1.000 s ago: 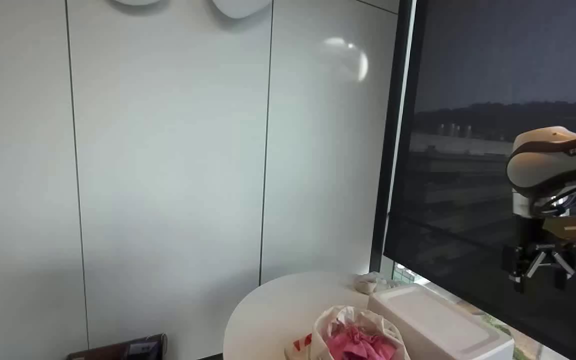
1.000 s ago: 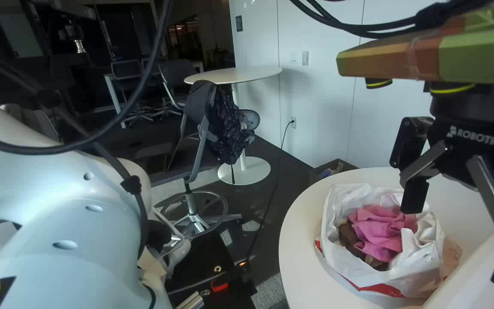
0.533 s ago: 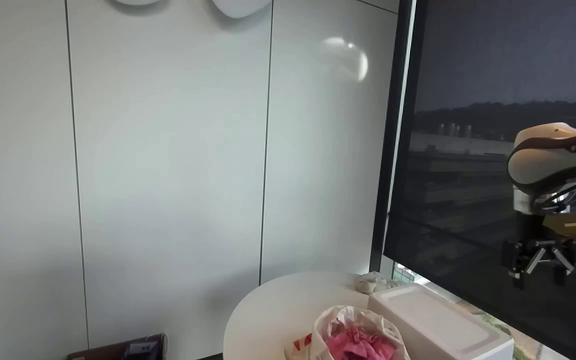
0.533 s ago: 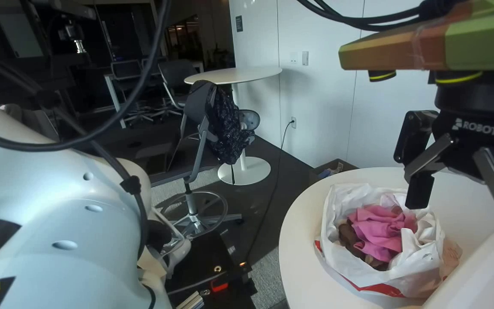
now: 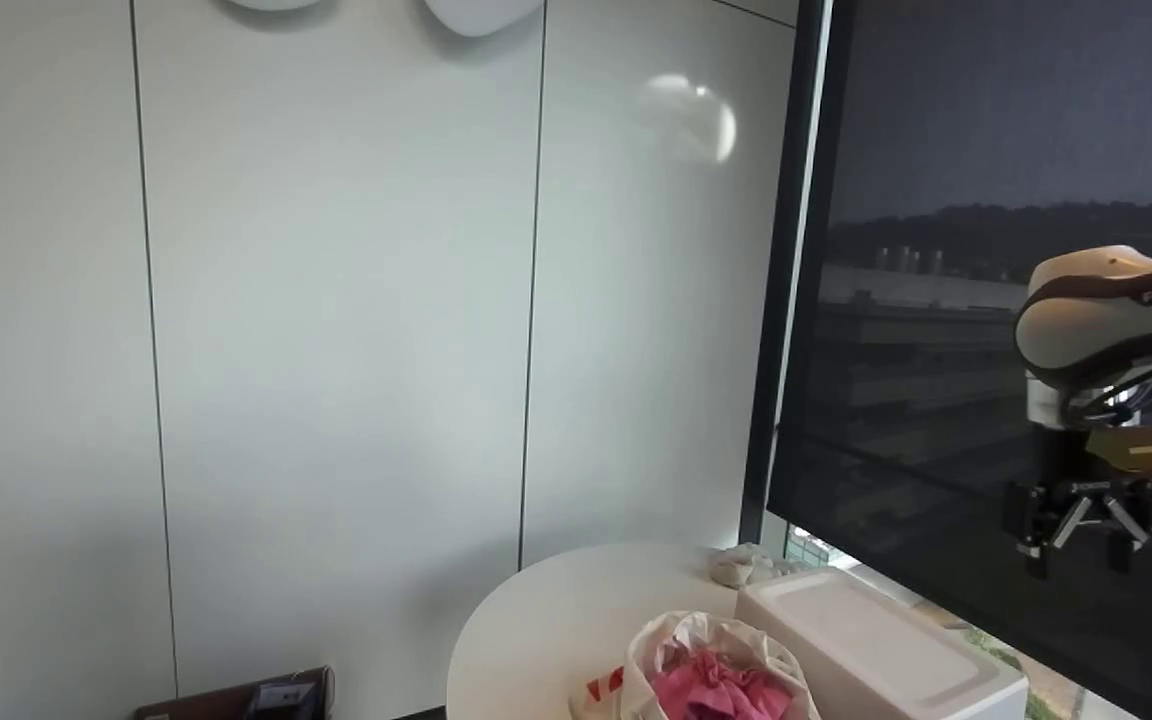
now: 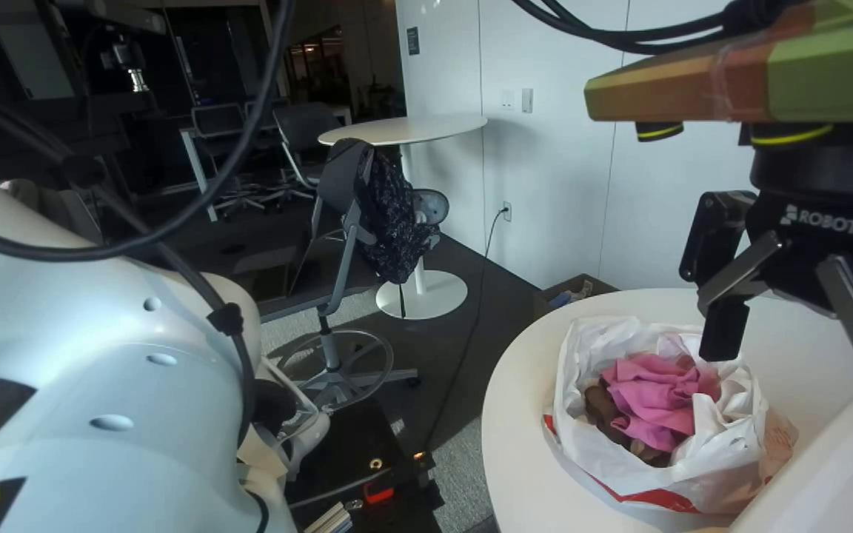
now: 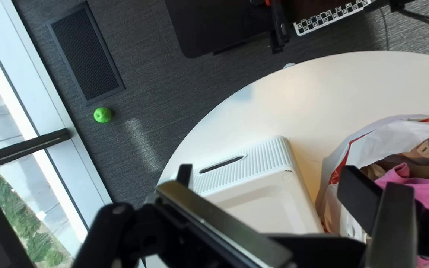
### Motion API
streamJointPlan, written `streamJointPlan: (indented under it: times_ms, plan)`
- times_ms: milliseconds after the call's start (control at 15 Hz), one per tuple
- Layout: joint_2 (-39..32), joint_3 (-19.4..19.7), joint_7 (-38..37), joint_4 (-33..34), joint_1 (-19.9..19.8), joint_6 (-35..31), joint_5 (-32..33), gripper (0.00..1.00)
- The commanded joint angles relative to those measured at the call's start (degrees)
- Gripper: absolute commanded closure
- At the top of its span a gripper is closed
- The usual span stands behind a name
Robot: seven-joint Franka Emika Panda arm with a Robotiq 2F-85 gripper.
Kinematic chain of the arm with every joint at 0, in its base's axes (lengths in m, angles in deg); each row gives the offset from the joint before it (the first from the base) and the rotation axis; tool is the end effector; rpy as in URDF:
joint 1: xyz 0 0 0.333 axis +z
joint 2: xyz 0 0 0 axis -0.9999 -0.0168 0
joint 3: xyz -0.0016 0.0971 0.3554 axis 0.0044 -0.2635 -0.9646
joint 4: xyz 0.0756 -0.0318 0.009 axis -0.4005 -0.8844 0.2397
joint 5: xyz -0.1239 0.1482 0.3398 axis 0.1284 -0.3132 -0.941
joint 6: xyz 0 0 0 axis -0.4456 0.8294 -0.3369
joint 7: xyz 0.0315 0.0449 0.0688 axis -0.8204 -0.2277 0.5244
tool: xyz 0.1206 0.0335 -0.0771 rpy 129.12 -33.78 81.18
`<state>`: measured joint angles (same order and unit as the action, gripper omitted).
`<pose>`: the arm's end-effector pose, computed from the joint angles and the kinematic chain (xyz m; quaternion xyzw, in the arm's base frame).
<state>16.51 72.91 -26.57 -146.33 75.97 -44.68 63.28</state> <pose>0.3124 -0.1515 0.5051 0.9862 -0.1441 -0.0463 0.0667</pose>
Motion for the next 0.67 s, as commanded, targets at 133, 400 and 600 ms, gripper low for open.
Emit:
streamJointPlan:
  times_ms: [133, 400, 600]
  plan:
    - [-6.24, -0.93, -0.19, -3.64, 4.16, -5.33, -2.06, 0.0]
    - [-12.49, -6.37, -2.86, -8.15, 9.43, -16.11, -1.53, 0.0]
    - [-17.69, -11.36, -7.2, -7.77, 12.85, -23.73, -0.89, 0.0]
